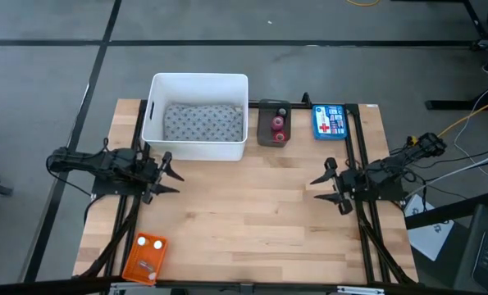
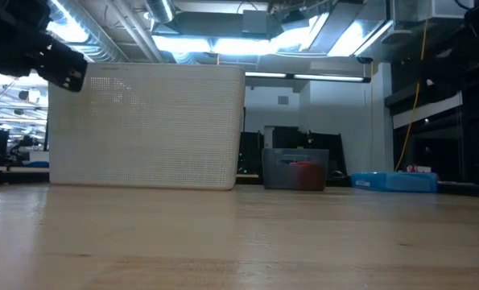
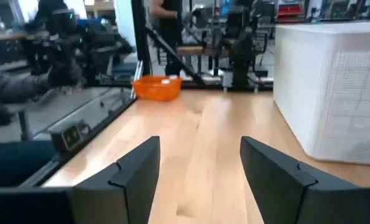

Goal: Pick & place medical supplies in basket/bin
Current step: Return to Home Position

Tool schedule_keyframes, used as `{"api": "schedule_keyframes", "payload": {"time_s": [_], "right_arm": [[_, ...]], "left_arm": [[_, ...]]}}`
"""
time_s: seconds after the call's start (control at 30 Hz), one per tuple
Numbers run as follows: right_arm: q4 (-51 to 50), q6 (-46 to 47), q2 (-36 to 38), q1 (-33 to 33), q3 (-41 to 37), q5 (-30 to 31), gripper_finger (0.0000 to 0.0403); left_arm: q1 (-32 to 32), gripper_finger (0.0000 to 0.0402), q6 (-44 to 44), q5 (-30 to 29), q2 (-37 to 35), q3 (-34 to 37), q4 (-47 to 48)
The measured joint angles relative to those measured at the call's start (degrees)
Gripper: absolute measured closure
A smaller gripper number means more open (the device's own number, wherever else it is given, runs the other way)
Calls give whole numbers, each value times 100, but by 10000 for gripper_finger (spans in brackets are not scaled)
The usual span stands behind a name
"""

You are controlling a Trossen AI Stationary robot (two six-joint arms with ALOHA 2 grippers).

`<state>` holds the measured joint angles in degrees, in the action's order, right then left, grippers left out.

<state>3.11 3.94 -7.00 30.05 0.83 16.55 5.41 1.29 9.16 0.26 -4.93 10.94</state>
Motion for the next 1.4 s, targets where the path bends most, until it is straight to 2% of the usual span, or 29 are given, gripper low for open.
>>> {"api": "schedule_keyframes", "payload": {"time_s": [0.07, 0.17, 0.33, 0.7, 0.83, 1.03, 1.1, 1.27, 1.4], "right_arm": [[18, 8, -45, -1, 16, 60, 179], [-8, -36, -43, -1, 3, 108, 179], [22, -188, -167, -1, 4, 395, 179], [27, 108, -239, -1, 4, 281, 179], [39, 309, -195, 0, 4, -481, 179], [-105, -83, 696, 1, 13, -769, 179], [-112, -163, 703, 1, 41, -901, 179], [-143, -84, 697, -84, 41, -573, 179], [-148, -98, 694, -183, 41, -561, 179]], "left_arm": [[0, 215, -12, -223, 34, 0, 40], [0, 215, -33, -875, 115, -4, 140], [-4, 215, -558, -1364, 426, 0, 120], [-2, 215, -876, -1446, 546, 7, 120], [-2, 215, -1050, -1432, 546, 11, 124], [-7, 215, -701, -2138, 510, 11, 77], [-7, 215, -659, -2163, 446, 11, 57], [-61, 215, -657, -2050, 159, 15, 63], [-114, 215, -671, -1966, 135, 16, 68]]}}
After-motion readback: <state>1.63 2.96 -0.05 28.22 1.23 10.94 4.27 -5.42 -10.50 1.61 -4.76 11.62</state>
